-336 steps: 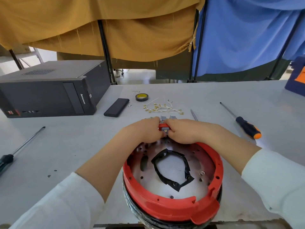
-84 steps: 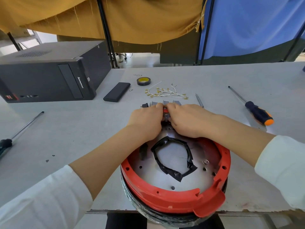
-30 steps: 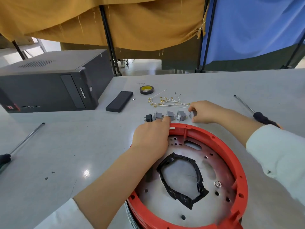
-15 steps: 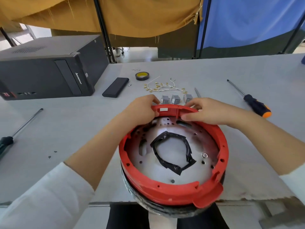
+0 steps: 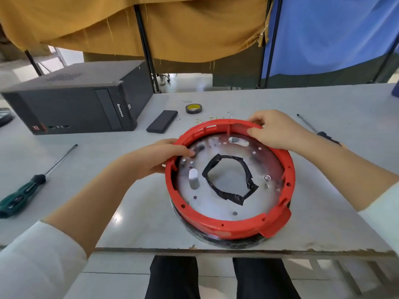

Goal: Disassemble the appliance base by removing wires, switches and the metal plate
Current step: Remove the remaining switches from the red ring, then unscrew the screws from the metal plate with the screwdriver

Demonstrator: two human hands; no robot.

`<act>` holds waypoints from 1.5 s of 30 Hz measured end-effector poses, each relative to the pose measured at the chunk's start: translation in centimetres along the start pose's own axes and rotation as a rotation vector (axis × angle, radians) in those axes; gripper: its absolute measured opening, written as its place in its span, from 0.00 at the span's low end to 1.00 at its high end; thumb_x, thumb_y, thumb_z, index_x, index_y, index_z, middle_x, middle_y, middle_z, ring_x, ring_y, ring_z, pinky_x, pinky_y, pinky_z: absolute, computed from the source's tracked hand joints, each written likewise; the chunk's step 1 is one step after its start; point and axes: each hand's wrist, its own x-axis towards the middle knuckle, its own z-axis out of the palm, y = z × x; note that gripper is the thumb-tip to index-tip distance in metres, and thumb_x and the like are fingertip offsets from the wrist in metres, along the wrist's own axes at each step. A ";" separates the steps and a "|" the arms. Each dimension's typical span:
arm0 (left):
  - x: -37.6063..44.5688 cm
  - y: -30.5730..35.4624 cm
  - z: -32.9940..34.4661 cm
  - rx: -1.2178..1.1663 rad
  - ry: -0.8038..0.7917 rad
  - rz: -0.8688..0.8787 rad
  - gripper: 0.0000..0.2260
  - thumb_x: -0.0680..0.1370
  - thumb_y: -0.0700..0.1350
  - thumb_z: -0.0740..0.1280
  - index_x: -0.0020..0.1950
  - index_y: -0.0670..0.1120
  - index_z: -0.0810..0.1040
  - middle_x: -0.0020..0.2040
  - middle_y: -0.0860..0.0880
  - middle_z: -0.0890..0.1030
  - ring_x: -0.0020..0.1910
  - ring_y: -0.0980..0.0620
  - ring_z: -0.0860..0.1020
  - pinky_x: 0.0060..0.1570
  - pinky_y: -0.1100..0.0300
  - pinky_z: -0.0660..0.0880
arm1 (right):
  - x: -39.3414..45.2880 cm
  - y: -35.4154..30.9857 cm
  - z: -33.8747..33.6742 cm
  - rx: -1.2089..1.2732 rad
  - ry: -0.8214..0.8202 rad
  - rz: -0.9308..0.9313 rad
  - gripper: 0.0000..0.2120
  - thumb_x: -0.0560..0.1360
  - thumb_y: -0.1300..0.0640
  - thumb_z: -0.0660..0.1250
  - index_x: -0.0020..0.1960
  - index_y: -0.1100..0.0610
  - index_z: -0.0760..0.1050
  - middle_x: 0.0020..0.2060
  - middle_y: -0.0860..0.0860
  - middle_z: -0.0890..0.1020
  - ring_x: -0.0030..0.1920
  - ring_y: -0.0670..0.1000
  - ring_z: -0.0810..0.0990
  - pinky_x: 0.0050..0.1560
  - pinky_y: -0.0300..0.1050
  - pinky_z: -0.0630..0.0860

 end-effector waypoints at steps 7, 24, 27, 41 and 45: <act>-2.0 4.6 -2.7 -0.174 0.297 0.402 0.34 0.71 0.30 0.68 0.71 0.56 0.64 0.51 0.47 0.80 0.45 0.46 0.82 0.49 0.48 0.80 | 1.7 -2.2 -4.3 0.427 -0.209 0.174 0.32 0.64 0.39 0.74 0.63 0.49 0.69 0.50 0.48 0.81 0.45 0.49 0.83 0.49 0.48 0.80; -5.9 2.2 -5.8 0.678 0.105 0.409 0.47 0.68 0.39 0.77 0.66 0.75 0.50 0.69 0.58 0.65 0.66 0.58 0.66 0.64 0.57 0.67 | -3.9 -3.6 -4.7 0.078 -0.084 -0.421 0.43 0.51 0.36 0.79 0.58 0.36 0.59 0.53 0.36 0.64 0.56 0.36 0.67 0.46 0.31 0.68; -6.2 2.1 -7.2 0.522 -0.050 0.222 0.37 0.74 0.28 0.60 0.62 0.72 0.68 0.62 0.63 0.75 0.62 0.62 0.73 0.61 0.58 0.70 | -5.5 -3.8 -3.9 -0.159 -0.035 -0.595 0.39 0.53 0.34 0.78 0.55 0.39 0.58 0.47 0.35 0.61 0.50 0.39 0.63 0.45 0.32 0.64; -2.1 -2.1 0.8 0.288 0.320 0.285 0.30 0.74 0.29 0.58 0.69 0.56 0.65 0.65 0.54 0.69 0.55 0.49 0.76 0.49 0.48 0.79 | -11.6 2.1 1.2 -0.374 -0.190 -0.681 0.11 0.75 0.56 0.64 0.57 0.50 0.70 0.50 0.45 0.72 0.52 0.46 0.69 0.55 0.37 0.67; -2.2 -2.0 0.1 0.405 0.258 0.351 0.31 0.74 0.31 0.62 0.71 0.57 0.63 0.70 0.53 0.66 0.63 0.49 0.73 0.59 0.49 0.75 | -9.8 1.0 -0.1 0.017 -0.253 -0.431 0.12 0.74 0.47 0.59 0.58 0.39 0.67 0.48 0.37 0.72 0.56 0.40 0.69 0.54 0.33 0.68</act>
